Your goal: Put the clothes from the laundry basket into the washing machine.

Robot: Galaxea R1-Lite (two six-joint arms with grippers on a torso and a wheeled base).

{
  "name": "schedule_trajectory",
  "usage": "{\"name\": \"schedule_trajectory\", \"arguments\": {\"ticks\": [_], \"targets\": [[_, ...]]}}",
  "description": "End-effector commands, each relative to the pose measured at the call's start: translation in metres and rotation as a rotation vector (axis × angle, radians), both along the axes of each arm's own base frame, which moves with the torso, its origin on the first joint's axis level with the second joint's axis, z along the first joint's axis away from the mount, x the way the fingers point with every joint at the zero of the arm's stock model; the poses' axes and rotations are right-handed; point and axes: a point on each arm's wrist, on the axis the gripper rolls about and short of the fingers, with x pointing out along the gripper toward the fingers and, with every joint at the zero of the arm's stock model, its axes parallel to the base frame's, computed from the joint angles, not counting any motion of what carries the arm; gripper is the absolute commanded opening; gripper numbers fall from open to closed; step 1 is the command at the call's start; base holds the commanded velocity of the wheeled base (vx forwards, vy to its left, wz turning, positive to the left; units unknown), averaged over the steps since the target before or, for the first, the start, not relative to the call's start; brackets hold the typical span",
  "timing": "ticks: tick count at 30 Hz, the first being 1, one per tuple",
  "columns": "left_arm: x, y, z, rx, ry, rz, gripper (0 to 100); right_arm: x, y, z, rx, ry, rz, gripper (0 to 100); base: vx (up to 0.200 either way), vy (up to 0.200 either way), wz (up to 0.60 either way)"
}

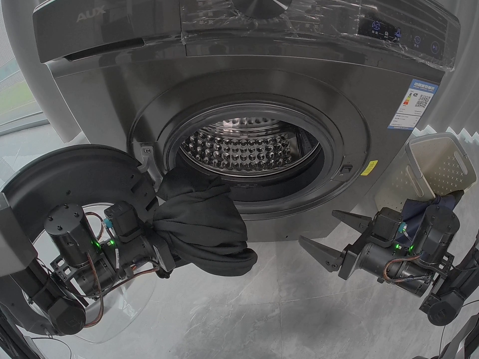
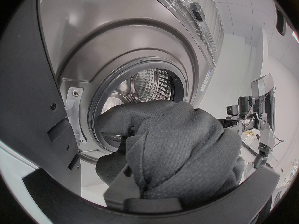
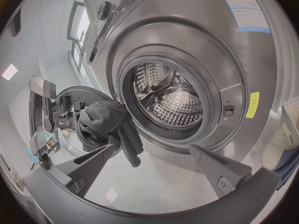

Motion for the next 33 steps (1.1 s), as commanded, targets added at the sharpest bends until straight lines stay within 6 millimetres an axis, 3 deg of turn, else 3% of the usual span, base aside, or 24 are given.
{"name": "schedule_trajectory", "arguments": {"ticks": [1,6,15,21,33], "targets": [[-0.0003,-0.0004,-0.0006,0.006,-0.004,-0.002,0,0.0008,0.0009,-0.0025,-0.005,0.008,0.002,100,0.200,0.000,0.00],[0.0009,-0.0010,-0.0027,0.023,-0.009,-0.002,0,0.0012,0.0007,-0.0022,-0.004,0.007,0.000,100,0.200,0.000,0.00],[0.0017,-0.0013,-0.0036,0.044,-0.024,0.002,0,0.0010,0.0006,-0.0025,-0.005,0.008,0.000,100,0.000,0.000,0.00],[0.0014,-0.0012,-0.0046,0.046,-0.020,0.002,0,0.0012,0.0007,-0.0029,-0.007,0.009,0.000,100,0.000,-0.200,0.00],[0.0012,-0.0011,-0.0048,0.047,-0.018,0.002,0,0.0010,0.0006,-0.0025,-0.006,0.007,0.000,100,0.000,0.000,0.00]]}}
